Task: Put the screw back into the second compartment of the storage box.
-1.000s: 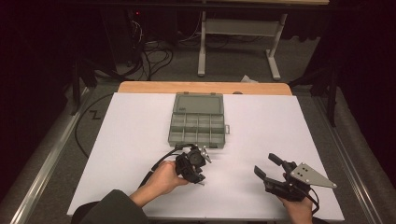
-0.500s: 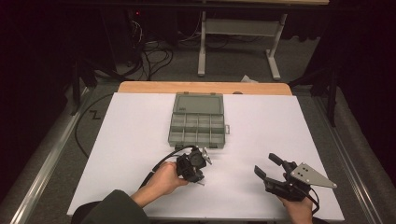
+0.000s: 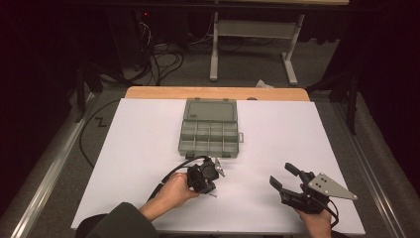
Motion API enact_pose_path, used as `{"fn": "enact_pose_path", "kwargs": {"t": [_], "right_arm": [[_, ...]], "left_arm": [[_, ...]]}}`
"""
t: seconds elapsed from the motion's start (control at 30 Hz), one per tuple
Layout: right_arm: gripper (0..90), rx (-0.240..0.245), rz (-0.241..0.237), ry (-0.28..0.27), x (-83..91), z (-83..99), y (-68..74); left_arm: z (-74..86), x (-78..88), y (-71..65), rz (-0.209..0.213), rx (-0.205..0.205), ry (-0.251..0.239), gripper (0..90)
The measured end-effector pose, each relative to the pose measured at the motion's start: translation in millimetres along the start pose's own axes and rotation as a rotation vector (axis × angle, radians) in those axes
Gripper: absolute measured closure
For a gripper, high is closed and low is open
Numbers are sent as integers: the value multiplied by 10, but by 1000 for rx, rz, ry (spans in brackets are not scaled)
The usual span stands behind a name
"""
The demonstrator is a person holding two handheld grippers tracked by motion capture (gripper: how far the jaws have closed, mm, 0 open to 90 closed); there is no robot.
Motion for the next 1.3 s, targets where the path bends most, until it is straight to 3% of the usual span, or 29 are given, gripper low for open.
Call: {"fn": "enact_pose_path", "kwargs": {"t": [0.17, 0.6, 1.3], "right_arm": [[305, 0, -1, -8, 7, -3, -3], [305, -8, -1, -15, 16, -8, -8], [305, -8, 0, -17, 19, -12, -12]], "left_arm": [[-3, 3, -3, -6, -5, 6, 868], [2, 12, 35, 38, 6, -6, 869], [-1, 325, 201, 30, 47, -79, 869]]}}
Point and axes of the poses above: each handheld gripper's, and its own axes: x roughly backward along the jaws, z roughly out of its underside, y roughly to its left, the point moved 3 cm from there along -x, roughly forward along the jaws, and after that the axes turned 12 degrees about y, right-handed, at the moved point
